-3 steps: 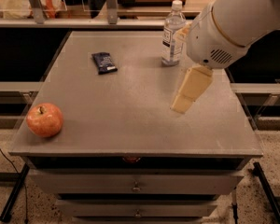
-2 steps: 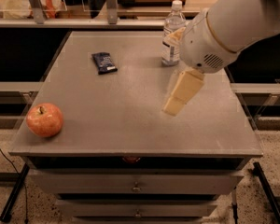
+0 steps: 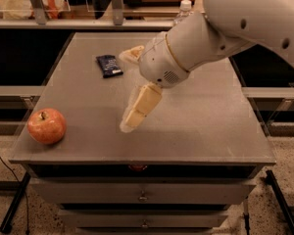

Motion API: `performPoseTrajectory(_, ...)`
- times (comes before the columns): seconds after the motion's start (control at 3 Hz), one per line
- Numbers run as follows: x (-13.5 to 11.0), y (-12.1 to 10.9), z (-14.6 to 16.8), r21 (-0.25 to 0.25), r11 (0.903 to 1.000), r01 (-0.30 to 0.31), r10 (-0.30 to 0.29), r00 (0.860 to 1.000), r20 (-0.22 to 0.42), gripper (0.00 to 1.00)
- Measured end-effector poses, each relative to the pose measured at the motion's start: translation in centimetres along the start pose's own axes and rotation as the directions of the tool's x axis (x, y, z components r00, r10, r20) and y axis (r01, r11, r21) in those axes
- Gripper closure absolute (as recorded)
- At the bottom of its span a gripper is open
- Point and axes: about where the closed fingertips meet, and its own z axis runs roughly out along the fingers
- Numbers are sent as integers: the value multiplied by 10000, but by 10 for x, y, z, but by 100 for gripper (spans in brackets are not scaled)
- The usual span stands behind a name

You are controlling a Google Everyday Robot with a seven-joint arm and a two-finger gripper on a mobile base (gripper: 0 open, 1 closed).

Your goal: Pick apple

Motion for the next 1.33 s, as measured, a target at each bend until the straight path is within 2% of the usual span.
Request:
performPoseTrajectory(0.33,-24,2,37,-595,9977,322,-276,9967,760,0)
performPoseTrajectory(0.67,-37,7,70,-1140,9925,445,-304,9920,1224,0)
performPoseTrajectory(1.0,-45,15,109,-1832,9815,558,-276,9879,1528,0)
performPoseTrajectory(1.33,-48,21,133,-2293,9714,618,-230,9854,1685,0)
